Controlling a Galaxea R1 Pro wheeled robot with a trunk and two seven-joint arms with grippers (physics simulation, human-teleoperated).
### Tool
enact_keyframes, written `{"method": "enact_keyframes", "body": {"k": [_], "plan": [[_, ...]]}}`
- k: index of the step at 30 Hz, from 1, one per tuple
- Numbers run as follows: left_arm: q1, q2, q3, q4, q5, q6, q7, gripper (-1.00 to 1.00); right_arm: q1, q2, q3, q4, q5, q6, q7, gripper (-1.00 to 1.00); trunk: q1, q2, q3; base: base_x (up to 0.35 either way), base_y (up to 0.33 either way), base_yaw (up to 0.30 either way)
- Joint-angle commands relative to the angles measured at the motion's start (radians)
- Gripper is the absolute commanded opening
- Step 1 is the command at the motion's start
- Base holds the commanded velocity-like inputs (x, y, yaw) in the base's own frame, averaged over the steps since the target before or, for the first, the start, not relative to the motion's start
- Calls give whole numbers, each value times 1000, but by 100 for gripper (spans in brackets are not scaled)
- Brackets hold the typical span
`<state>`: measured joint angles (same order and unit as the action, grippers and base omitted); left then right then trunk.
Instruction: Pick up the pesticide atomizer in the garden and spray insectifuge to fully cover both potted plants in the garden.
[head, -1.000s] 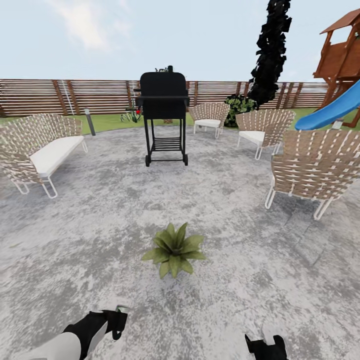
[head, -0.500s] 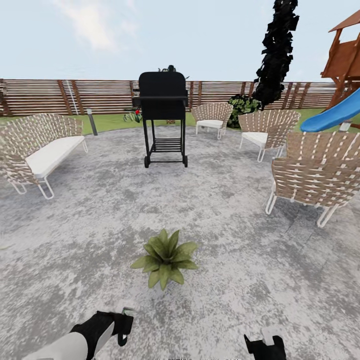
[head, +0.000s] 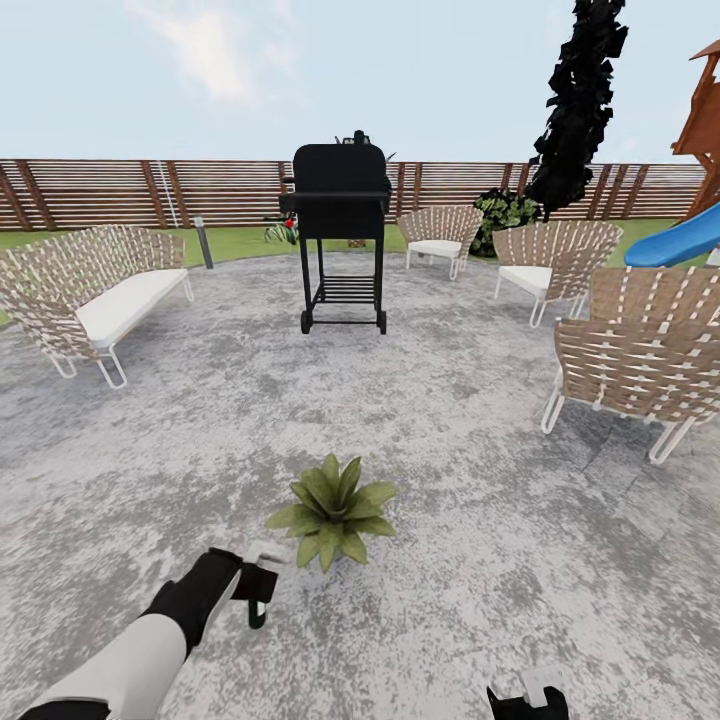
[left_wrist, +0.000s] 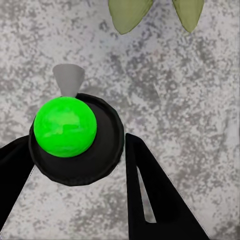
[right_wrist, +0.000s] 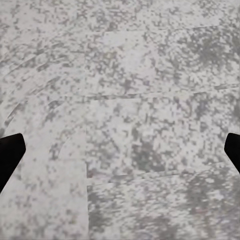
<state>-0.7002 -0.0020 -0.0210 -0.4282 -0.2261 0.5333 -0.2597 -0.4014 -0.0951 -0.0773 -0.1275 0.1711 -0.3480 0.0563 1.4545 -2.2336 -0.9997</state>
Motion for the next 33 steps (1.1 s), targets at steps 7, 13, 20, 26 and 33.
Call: {"method": "enact_keyframes", "body": {"k": [7, 13, 20, 26, 33], "plan": [[-4, -2, -13, -3, -10, 9, -15, -100, -1, 0, -9, 1, 7, -3, 5, 100, 0, 0, -1, 50, 0, 0], [-17, -10, -28, -13, -10, 109, -20, -100, -1, 0, -9, 2, 8, -3, 5, 100, 0, 0, -1, 293, -48, 0], [-18, -12, -213, -129, -9, 279, -124, -100, -1, 0, -9, 2, 8, -3, 5, 100, 0, 0, -1, 127, -68, 0], [-111, -2, -342, -220, -9, 467, -270, -100, -1, 0, -9, 2, 8, -3, 5, 100, 0, 0, -1, 1, -1, 0], [-116, -12, -372, -213, -6, 479, -276, -100, -1, 0, -9, 2, 8, -3, 5, 100, 0, 0, -1, 0, 0, 0]]}}
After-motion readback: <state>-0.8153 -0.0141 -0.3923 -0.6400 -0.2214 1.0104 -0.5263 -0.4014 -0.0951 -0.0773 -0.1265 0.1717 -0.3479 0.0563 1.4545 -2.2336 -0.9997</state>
